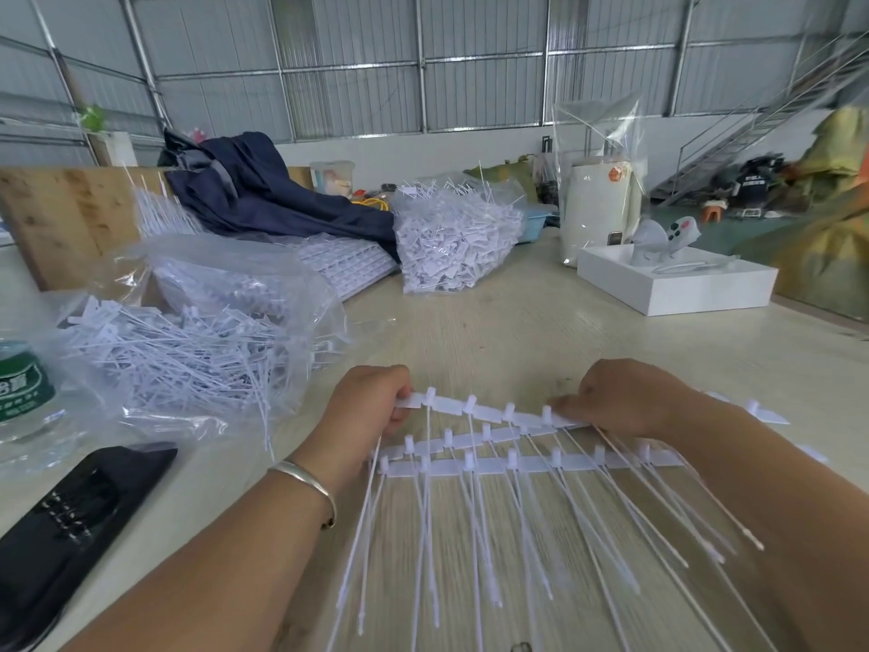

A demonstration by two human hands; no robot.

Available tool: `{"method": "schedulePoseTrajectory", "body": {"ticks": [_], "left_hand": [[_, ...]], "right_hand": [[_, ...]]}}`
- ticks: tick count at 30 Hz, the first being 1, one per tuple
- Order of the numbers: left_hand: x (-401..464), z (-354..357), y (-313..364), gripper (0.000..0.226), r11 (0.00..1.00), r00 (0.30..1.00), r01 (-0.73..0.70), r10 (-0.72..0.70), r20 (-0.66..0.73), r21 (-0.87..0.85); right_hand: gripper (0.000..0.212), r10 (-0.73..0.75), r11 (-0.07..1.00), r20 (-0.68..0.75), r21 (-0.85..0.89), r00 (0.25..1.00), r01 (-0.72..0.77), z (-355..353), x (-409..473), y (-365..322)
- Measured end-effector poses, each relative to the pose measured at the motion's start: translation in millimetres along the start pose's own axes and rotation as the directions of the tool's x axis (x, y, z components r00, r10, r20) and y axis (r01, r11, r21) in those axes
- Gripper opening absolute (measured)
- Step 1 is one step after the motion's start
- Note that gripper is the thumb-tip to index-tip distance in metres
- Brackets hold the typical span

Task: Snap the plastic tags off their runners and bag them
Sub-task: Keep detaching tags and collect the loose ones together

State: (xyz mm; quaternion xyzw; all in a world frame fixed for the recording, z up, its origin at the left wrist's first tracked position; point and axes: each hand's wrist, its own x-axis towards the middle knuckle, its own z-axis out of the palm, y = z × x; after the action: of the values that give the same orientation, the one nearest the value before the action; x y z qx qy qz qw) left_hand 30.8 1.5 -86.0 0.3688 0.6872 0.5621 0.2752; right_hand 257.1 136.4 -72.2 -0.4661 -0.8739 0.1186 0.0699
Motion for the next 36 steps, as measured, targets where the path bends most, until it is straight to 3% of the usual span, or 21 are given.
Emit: {"method": "schedulePoseTrajectory", "body": {"ticks": [5, 10, 14, 15, 17, 19, 20, 23, 24, 27, 29, 33, 36], "left_hand": [[0.6, 0.4, -11.8, 0.042, 0.885, 0.996, -0.08, 0.085, 0.009, 0.459], [1.5, -3.0, -9.4, 0.026, 0.863, 0.952, -0.118, 0.24, -0.191, 0.492], [-7.1, -3.1, -0.8, 0.023, 0.812, 0.801, -0.308, 0.502, -0.326, 0.495], [-7.6, -2.0, 2.1, 0.024, 0.837, 0.801, -0.339, 0.496, -0.335, 0.429], [-7.2, -1.0, 9.0, 0.025, 0.944, 0.885, -0.317, 0.33, -0.328, 0.093], [-5.9, -3.1, 14.8, 0.024, 0.948, 0.979, -0.147, 0.099, -0.176, -0.283], [-6.2, -4.5, 15.9, 0.024, 0.919, 0.998, -0.043, 0.019, -0.064, -0.391], [-5.8, -8.8, 16.2, 0.017, 0.809, 0.971, 0.21, -0.107, 0.214, -0.549], [-5.8, -9.5, 16.1, 0.015, 0.781, 0.959, 0.249, -0.116, 0.259, -0.573], [-9.7, -9.2, 19.2, 0.011, 0.733, 0.936, 0.294, -0.091, 0.339, -0.614], [-11.2, -9.5, 20.4, 0.011, 0.71, 0.923, 0.319, -0.081, 0.377, -0.628], [-10.4, -12.5, 18.4, 0.013, 0.633, 0.89, 0.386, -0.065, 0.451, -0.671], [-8.7, -14.0, 16.9, 0.044, 0.557, 0.879, 0.393, 0.006, 0.477, -0.731]], "right_hand": [[0.052, -0.046, 0.999, 0.079, 0.0, 0.996, 0.046, 1.7, -1.6, -3.5], [0.046, -0.095, 0.99, 0.01, 0.107, 0.995, 0.094, 7.9, -4.1, -15.0], [0.038, -0.037, 0.966, -0.294, 0.233, 0.955, 0.109, 0.3, -8.0, -23.4], [0.038, -0.013, 0.955, -0.38, 0.27, 0.925, 0.124, -4.1, -10.0, -23.5], [0.038, 0.032, 0.917, -0.481, 0.362, 0.876, 0.165, -13.0, -13.0, -20.9], [0.036, 0.065, 0.879, -0.502, 0.438, 0.863, 0.189, -20.0, -14.6, -17.7], [0.035, 0.065, 0.876, -0.497, 0.444, 0.866, 0.189, -21.6, -15.1, -16.2], [0.034, 0.029, 0.93, -0.519, 0.327, 0.854, 0.167, -20.7, -16.5, -14.9], [0.032, 0.001, 0.948, -0.572, 0.26, 0.82, 0.181, -21.6, -18.2, -15.8], [0.028, -0.112, 0.966, -0.778, 0.061, 0.618, 0.252, -29.2, -27.2, -19.0], [0.027, -0.132, 0.966, -0.82, 0.02, 0.557, 0.259, -34.8, -31.5, -20.8], [0.036, -0.024, 0.996, -0.699, 0.047, 0.714, 0.079, -35.1, -28.7, -23.3], [0.042, 0.096, 0.978, -0.584, 0.207, 0.806, 0.033, -34.0, -24.3, -20.2]]}}
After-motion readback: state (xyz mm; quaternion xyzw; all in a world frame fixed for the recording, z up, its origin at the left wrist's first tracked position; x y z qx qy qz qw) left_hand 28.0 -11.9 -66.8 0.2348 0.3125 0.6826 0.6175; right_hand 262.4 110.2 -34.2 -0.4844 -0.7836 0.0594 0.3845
